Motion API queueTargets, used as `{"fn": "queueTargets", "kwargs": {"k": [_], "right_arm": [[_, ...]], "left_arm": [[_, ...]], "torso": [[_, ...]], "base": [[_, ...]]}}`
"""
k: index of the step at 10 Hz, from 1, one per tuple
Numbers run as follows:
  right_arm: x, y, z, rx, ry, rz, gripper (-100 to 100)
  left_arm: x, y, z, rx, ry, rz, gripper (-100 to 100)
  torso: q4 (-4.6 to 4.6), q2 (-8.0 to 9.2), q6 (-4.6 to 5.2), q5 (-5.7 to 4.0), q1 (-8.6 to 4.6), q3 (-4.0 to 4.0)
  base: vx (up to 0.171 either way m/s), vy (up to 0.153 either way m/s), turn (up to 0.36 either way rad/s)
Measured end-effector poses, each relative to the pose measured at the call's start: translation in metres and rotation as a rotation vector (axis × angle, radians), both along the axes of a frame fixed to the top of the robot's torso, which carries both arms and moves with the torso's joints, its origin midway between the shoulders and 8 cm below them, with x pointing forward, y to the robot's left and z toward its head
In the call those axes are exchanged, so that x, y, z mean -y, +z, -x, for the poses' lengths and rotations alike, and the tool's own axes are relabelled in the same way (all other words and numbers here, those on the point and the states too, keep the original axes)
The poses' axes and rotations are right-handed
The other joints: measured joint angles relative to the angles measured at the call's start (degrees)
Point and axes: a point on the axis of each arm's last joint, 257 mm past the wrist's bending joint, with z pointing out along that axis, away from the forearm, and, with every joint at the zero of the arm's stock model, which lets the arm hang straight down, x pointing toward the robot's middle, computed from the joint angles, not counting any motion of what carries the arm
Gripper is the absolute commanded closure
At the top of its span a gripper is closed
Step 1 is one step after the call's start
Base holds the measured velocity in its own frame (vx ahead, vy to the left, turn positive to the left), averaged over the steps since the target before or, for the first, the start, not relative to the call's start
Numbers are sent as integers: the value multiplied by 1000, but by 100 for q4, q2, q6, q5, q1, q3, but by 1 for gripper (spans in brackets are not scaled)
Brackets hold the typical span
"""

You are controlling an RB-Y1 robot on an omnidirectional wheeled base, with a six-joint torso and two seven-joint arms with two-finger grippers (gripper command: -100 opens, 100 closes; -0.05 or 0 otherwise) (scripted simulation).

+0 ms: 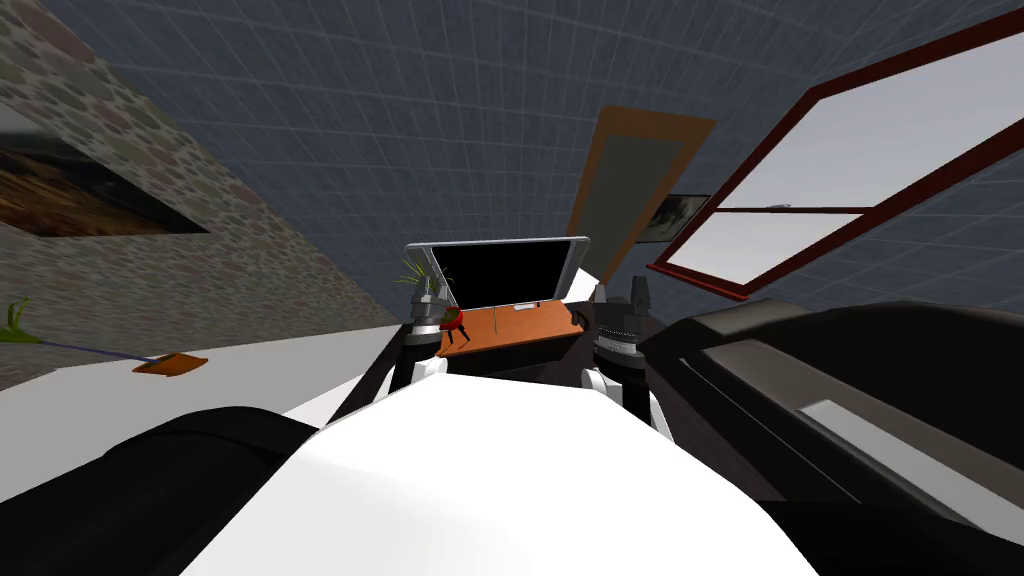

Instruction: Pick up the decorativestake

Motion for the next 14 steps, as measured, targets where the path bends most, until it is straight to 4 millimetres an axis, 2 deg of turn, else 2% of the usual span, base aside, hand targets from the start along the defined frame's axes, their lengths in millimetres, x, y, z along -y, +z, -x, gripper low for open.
{"fn": "queueTargets", "kwargs": {"k": [2,4,6,9,10,12,13,14], "right_arm": [[0,0,0,0,0,0,0],[0,0,0,0,0,0,0],[0,0,0,0,0,0,0],[0,0,0,0,0,0,0],[0,0,0,0,0,0,0],[0,0,0,0,0,0,0],[0,0,0,0,0,0,0],[0,0,0,0,0,0,0]], "left_arm": [[5,-19,-6,-52,-30,-43,-100],[10,-46,-13,-118,-66,-89,-100],[18,-83,-19,-201,-105,-132,-100],[22,-114,-20,-276,-147,-176,-100],[23,-127,-19,-312,-164,-195,-100],[29,-157,-16,-380,-202,-224,-100],[26,-164,-16,-393,-206,-232,-100],[24,-180,-14,-431,-221,-248,-100]], "torso": [[2,9,3,-3,-18,5],[3,13,2,-6,-24,7],[4,18,2,-7,-31,11],[2,9,-1,-4,-12,5],[2,8,1,-4,-14,5],[3,11,-3,-4,-18,7],[2,8,-3,-3,-9,5],[2,7,2,-3,-11,4]], "base": [[-32,-61,-161],[-38,-76,-190],[-35,-71,-148],[-15,-44,-139],[-23,-70,-349],[-14,-41,-12],[-6,-43,-236],[-17,-75,-369]]}}
